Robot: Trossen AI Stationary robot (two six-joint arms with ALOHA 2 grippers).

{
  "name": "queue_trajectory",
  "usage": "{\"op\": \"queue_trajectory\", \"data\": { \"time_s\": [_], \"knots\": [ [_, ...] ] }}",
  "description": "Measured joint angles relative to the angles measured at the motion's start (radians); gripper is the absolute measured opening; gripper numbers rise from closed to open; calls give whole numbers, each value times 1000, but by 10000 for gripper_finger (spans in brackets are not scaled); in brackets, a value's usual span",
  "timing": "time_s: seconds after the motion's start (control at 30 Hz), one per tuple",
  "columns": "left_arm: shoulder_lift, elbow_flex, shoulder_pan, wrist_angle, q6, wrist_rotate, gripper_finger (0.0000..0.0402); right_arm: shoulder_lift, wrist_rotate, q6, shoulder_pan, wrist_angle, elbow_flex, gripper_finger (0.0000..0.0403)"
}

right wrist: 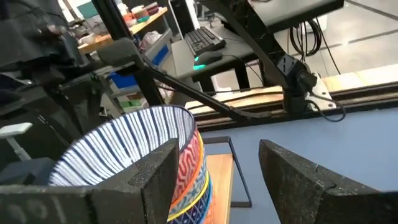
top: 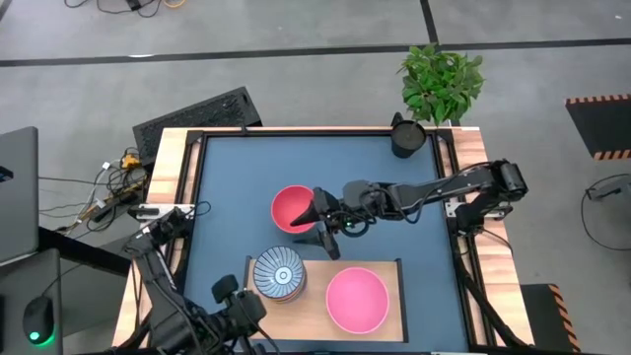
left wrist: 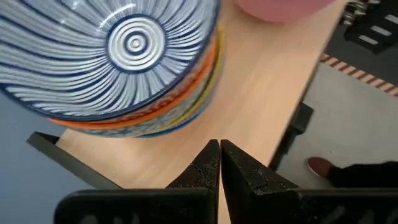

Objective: Place and stack bowls onto a shelf
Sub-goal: Adjust the stacked bowls on the shelf

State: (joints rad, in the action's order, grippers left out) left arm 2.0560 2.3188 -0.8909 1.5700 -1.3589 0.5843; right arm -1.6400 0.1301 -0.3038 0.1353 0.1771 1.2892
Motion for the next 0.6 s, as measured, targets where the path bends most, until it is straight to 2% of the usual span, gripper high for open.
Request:
{"op": "queue_trajectory", "data": {
  "time_s": [0.2,0.33,0.6],
  "knots": [
    [0,-33,-1,3,-41,61,0,-33,13,-1,1,-9,2,249],
    [0,-34,8,2,-14,107,0,-60,26,-15,20,-11,0,249],
    [3,-33,34,-2,40,120,0,-86,41,-28,62,-72,-1,249]
  ]
}}
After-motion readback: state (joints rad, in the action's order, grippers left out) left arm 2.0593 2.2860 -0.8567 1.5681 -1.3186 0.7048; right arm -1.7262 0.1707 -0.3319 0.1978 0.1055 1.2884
